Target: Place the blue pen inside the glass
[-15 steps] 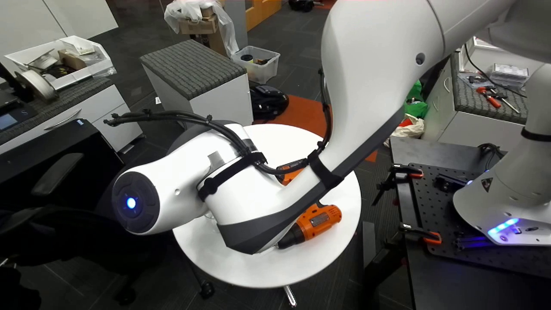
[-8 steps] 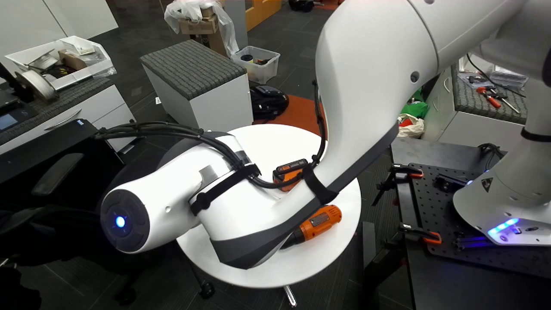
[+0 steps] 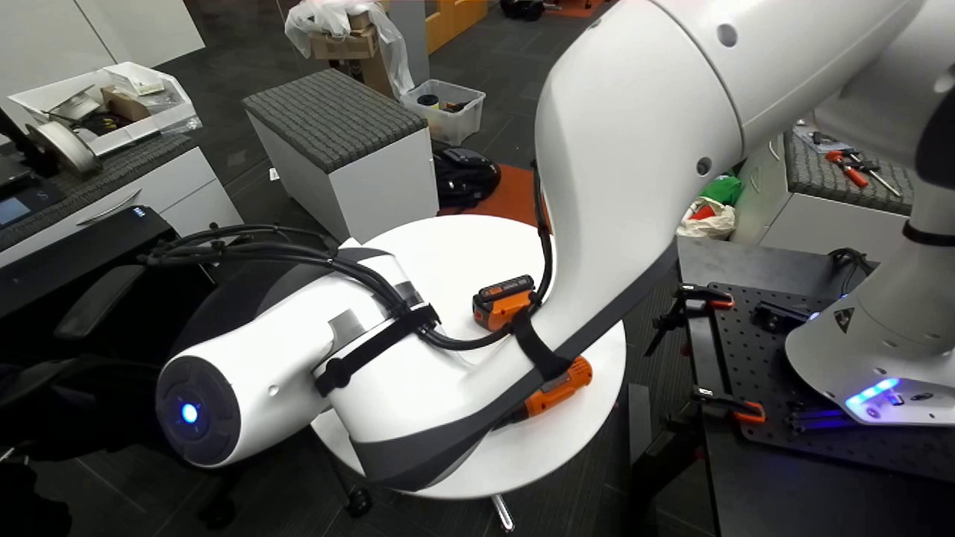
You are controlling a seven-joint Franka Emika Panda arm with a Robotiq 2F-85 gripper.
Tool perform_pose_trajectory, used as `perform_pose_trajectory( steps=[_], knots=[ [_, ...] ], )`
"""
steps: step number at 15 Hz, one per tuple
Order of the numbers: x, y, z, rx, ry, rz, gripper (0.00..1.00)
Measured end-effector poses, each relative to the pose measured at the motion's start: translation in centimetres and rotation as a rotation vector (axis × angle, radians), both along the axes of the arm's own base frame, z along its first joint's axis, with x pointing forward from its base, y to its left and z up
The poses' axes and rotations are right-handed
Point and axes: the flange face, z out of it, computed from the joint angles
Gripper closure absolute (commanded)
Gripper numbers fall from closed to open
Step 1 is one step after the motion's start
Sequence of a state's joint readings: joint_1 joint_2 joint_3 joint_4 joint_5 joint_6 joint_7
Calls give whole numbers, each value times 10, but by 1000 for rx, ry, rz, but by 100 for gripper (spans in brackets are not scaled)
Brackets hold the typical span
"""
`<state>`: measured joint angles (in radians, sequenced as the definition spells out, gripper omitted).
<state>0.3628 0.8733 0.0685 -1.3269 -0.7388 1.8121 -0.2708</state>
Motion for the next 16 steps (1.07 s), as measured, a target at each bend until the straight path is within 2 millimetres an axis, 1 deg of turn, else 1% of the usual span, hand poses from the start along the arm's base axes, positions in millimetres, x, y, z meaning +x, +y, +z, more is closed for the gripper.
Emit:
perform_pose_trajectory(
  steps=[3, 5, 10, 16],
  knots=[
    [2, 4, -3, -4, 2, 0, 13],
    [2, 6, -4, -8, 3, 0, 0],
    [5, 12, -2, -8, -5, 1, 0],
    [14, 8, 12, -7, -34, -9, 0]
  ],
)
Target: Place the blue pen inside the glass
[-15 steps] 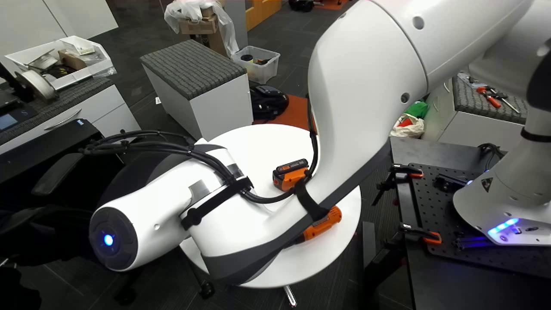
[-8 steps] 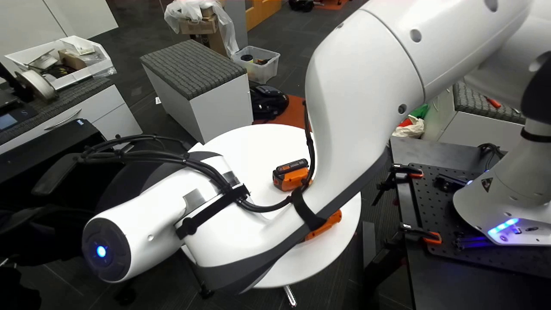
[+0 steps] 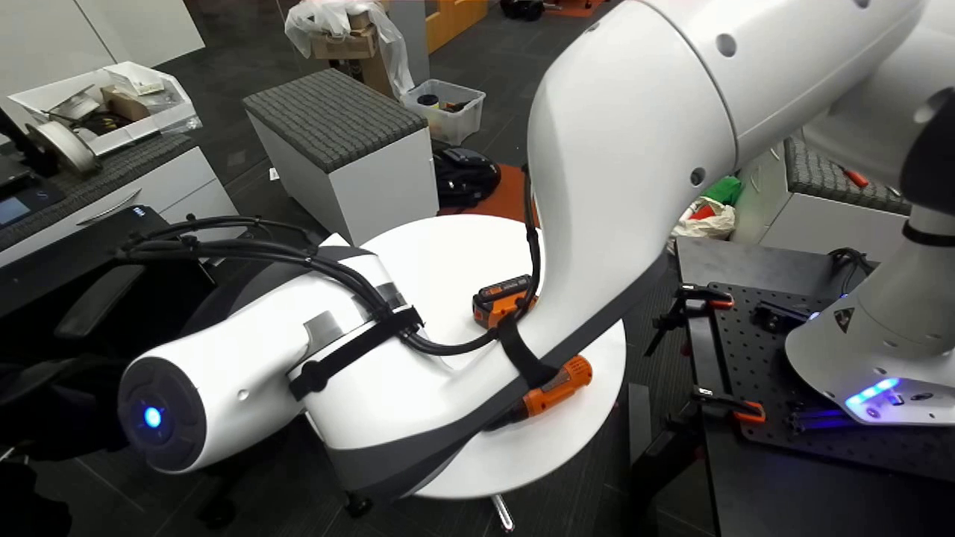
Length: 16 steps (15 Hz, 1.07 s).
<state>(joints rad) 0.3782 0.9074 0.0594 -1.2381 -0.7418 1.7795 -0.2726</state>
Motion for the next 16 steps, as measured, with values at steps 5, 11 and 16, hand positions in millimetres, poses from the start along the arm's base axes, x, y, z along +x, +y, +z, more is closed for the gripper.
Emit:
perform_pose_trajectory(
  steps=[5, 11, 16],
  knots=[
    [10, -16, 29, 9, -48, -36, 0],
    [21, -73, 89, 108, -172, -195, 0],
    [18, -149, 108, 311, -313, -335, 0]
  ],
)
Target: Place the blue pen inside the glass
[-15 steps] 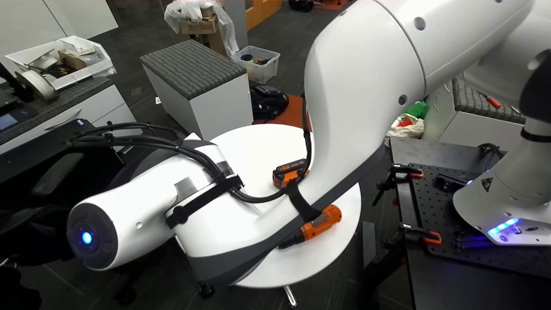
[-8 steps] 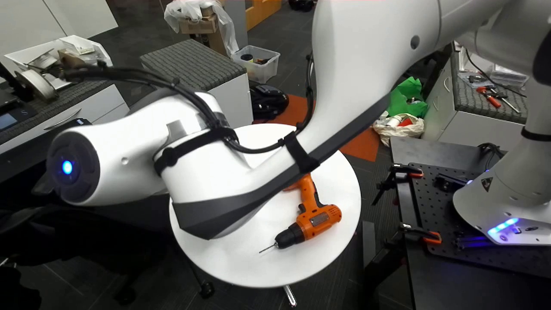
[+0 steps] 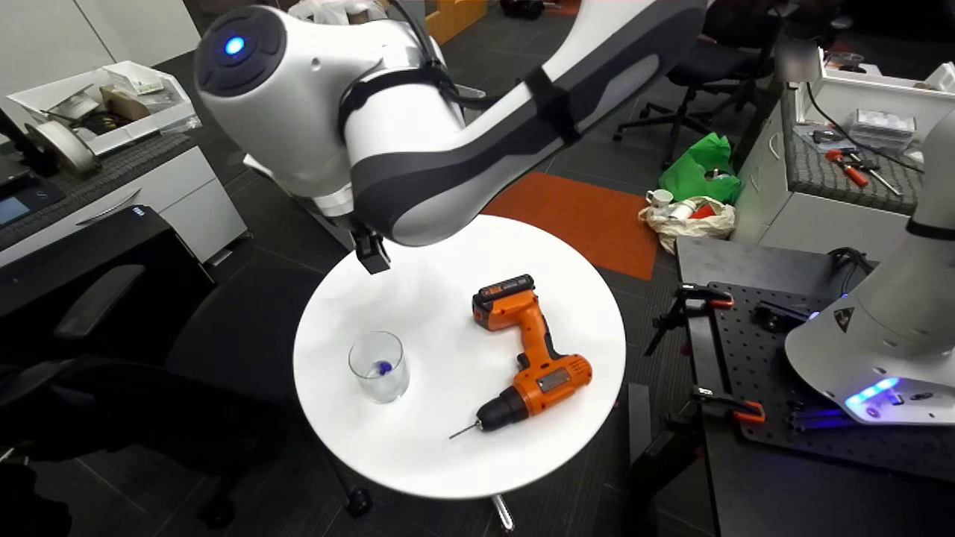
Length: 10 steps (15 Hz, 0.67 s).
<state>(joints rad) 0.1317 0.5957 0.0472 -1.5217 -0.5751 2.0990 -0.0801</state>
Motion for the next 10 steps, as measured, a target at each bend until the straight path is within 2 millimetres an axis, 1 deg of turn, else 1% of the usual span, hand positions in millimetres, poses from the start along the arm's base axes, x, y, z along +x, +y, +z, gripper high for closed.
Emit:
perform_pose_trajectory(
  steps=[5, 7, 8, 10],
  knots=[
    [-21, -82, 0, 204, -171, -102, 0],
    [-31, -109, -1, 264, -229, -140, 0],
    [-36, -118, -2, 280, -244, -151, 0],
    [-42, -125, -2, 286, -248, -157, 0]
  ],
)
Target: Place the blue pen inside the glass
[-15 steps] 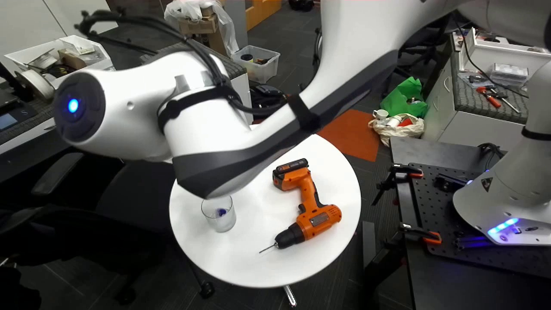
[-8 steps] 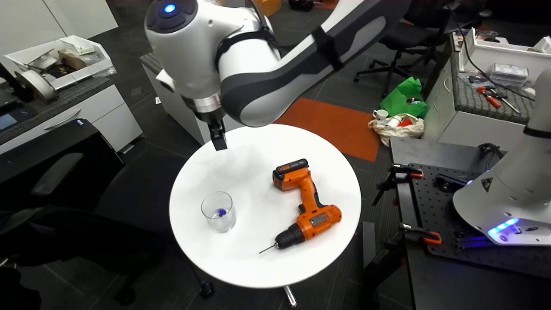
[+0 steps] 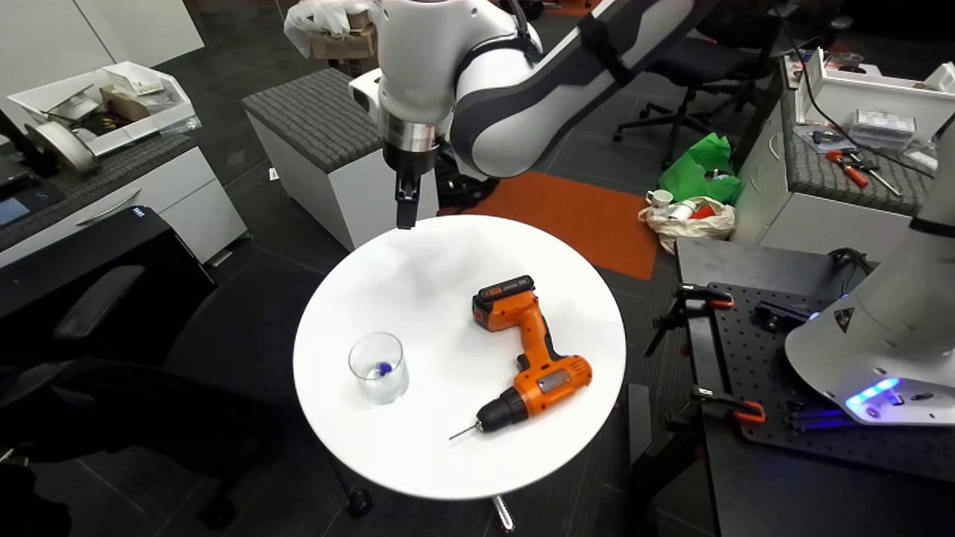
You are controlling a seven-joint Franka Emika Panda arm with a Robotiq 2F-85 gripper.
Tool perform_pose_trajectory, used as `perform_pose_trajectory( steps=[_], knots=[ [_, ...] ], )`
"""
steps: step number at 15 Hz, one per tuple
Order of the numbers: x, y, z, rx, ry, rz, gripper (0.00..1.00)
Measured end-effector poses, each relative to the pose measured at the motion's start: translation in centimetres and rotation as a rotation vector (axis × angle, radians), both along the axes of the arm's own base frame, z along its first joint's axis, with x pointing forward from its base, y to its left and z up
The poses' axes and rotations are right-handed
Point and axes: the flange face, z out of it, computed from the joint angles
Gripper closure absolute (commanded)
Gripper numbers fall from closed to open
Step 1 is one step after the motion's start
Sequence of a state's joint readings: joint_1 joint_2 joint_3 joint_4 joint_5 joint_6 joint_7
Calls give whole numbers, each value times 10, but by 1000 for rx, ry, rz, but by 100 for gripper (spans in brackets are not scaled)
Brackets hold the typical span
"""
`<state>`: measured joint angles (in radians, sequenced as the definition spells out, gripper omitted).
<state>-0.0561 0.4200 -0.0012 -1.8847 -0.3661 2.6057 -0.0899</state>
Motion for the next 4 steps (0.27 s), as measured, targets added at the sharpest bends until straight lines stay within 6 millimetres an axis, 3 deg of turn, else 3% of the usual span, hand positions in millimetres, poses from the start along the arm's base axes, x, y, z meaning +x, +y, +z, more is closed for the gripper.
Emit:
perform_pose_trajectory(
  steps=[4],
  knots=[
    [-1, 4, 2, 2, -1, 4, 0]
  ],
)
